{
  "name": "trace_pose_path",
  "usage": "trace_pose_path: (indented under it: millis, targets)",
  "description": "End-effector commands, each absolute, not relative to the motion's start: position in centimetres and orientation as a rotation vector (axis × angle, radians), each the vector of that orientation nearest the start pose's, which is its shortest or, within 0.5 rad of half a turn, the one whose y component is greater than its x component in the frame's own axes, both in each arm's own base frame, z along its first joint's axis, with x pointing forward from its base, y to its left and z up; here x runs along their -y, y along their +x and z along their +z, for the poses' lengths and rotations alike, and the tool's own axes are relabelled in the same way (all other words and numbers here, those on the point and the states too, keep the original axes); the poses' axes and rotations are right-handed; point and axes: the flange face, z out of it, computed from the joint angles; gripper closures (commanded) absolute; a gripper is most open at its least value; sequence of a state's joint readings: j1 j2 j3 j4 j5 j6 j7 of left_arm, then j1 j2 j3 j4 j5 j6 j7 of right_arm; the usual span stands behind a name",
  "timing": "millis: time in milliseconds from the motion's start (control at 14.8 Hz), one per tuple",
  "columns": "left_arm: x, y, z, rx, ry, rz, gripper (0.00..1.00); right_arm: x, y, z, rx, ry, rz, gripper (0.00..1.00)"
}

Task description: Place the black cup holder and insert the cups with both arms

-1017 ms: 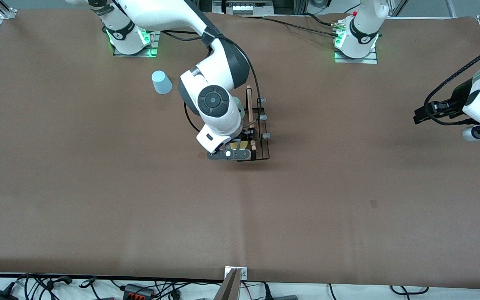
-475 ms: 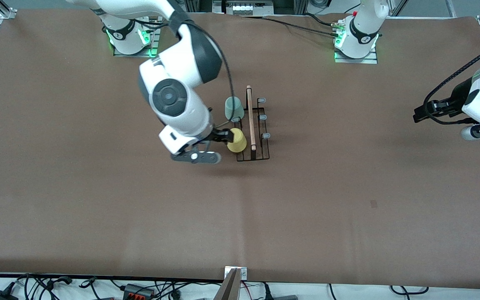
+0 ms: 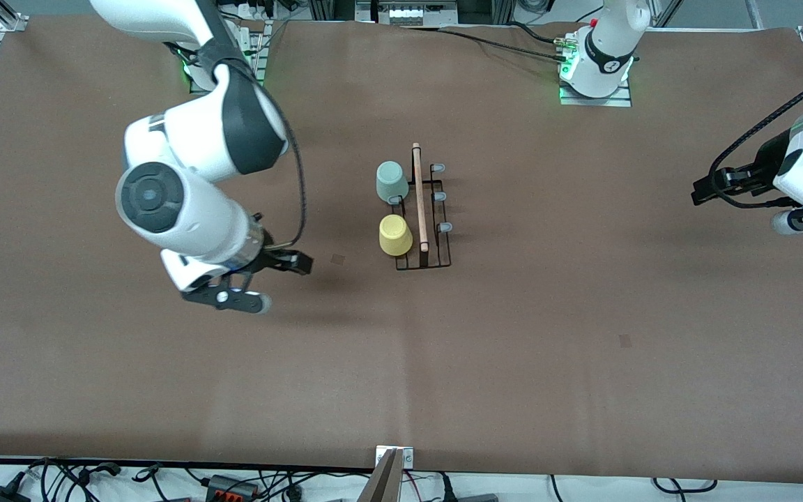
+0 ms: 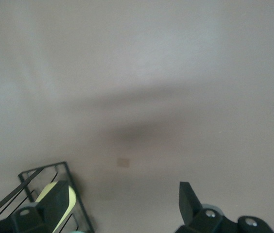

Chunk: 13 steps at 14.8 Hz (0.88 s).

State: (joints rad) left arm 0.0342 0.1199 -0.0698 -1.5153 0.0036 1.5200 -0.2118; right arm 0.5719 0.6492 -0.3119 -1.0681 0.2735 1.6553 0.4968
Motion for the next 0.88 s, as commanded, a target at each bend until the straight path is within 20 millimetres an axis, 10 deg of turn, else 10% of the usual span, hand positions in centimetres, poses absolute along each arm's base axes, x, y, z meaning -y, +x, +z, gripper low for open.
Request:
trace_pose_path:
  millis: [0,814]
  targets:
    - [1.7,57.6,58.5,0.254,-3.120,0.175,0.00,-24.5,68.3,47.1,-0.364,-3.062,0.101,0.00]
    - [1.6,57.6,58.4,0.256,-3.119,0.180,0.00,-5.1,66.8,53.1,-0.405,-3.061,-0.087,0.00]
